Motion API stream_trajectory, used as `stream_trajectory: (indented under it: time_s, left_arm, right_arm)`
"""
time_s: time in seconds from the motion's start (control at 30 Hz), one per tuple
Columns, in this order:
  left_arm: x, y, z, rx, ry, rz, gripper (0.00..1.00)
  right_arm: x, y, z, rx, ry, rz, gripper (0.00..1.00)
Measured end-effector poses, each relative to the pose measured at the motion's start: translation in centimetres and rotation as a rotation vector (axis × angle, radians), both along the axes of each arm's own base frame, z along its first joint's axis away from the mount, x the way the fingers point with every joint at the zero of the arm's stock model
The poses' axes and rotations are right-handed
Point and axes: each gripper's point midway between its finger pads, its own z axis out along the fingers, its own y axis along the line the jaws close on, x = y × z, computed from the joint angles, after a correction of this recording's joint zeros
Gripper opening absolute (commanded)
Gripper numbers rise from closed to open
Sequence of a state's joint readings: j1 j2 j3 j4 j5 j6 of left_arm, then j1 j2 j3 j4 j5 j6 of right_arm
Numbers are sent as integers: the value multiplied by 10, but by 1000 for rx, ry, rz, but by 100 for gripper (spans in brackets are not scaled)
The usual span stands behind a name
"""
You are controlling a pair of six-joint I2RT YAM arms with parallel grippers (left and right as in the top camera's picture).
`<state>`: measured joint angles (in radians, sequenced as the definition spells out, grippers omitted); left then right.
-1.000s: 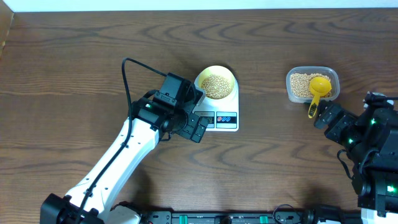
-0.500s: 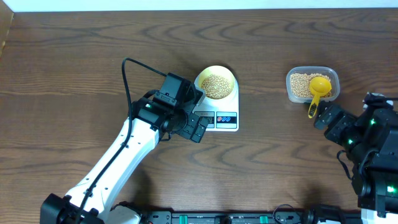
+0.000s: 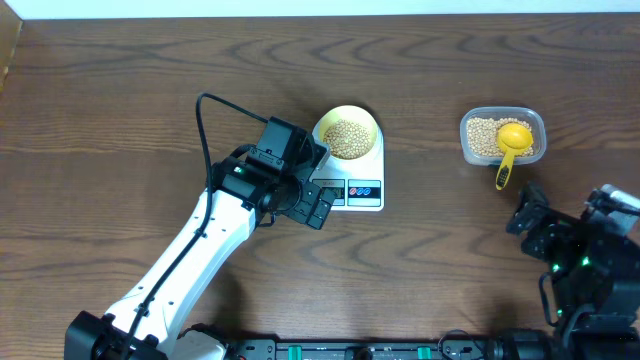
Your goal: Scoop item into bowl and weigh 50g on scale
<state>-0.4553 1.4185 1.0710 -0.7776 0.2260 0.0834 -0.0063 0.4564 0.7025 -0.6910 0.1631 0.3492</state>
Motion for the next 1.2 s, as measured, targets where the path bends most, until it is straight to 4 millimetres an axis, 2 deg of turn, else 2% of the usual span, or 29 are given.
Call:
stream_trajectory:
  time_s: [0.3,0.5,0.67,1.0,1.2]
  left_arm:
    - [0,0,0,0,-1,0,98]
    - [0,0,0,0,-1,0,98]
    - [0,0,0,0,0,0,98]
    - [0,0,0,0,0,0,98]
    - [0,0,0,0,0,0,98]
  right_arm:
    - [21,8,-34,-243,-97,145,99]
    - [22,10,-53,-299,-167,168,99]
    - [18,11,-61,-328,-215,174,99]
    - [16,19,-62,-433,-325,225,99]
    - [20,19,-78,-450,-330,228,99]
